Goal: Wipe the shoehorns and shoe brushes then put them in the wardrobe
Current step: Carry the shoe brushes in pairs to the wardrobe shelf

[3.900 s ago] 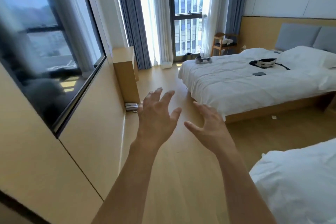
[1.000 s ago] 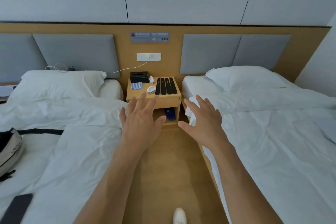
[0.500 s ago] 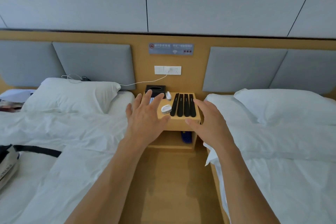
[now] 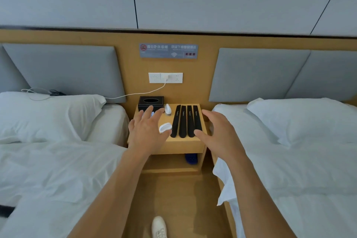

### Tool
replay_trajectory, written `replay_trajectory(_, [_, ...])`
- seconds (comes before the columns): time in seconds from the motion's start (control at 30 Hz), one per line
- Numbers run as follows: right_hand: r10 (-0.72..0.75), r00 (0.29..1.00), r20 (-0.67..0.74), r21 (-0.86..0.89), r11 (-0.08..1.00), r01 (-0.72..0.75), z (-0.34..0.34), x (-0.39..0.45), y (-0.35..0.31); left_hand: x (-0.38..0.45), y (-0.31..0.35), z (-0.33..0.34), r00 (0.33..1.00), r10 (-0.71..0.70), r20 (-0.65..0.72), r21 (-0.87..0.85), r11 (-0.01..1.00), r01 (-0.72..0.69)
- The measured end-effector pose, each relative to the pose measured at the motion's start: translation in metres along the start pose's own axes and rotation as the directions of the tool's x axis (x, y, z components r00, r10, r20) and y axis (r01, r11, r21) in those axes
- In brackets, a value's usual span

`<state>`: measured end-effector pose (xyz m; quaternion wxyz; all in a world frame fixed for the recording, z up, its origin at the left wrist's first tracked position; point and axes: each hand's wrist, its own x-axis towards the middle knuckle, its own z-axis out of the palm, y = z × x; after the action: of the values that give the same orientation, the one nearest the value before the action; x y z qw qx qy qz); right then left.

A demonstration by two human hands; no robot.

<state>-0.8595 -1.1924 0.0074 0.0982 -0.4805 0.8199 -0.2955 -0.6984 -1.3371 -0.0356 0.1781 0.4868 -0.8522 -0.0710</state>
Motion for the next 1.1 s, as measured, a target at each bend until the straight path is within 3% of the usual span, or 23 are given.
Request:
replay_trajectory(0.33, [0.086, 0.993, 0.085, -0.015, 0.996, -0.085, 0.064, 0.179, 0.0, 0.195, -0.036, 0.061, 0.99, 0.035, 0.138, -0.028, 0.999, -0.031])
replay_trajectory(0.47, [0.133, 0.977, 0.165, -0.002, 0.991, -0.135, 0.094, 0.227, 0.008, 0.239, -0.057, 0.088, 0.966, 0.012, 0.257, -0.032, 0.999, -0.004])
replay_trajectory(0.67, [0.232, 0.924, 0.305, 0.05, 0.965, -0.259, 0.144, 0.304, 0.032, 0.283, -0.088, 0.144, 0.88, -0.085, 0.467, 0.03, 0.996, 0.08])
replay_trajectory(0.8, [0.291, 0.878, 0.379, 0.075, 0.936, -0.343, 0.177, 0.348, 0.056, 0.299, -0.101, 0.186, 0.807, -0.121, 0.578, -0.09, 0.973, 0.21])
replay_trajectory(0.93, [0.316, 0.833, 0.454, 0.098, 0.912, -0.399, 0.213, 0.399, 0.078, 0.321, -0.109, 0.228, 0.742, -0.164, 0.651, -0.107, 0.947, 0.303])
replay_trajectory(1.1, [0.403, 0.722, 0.562, 0.203, 0.78, -0.593, 0.267, 0.469, 0.107, 0.348, -0.114, 0.285, 0.636, -0.219, 0.74, -0.082, 0.909, 0.408])
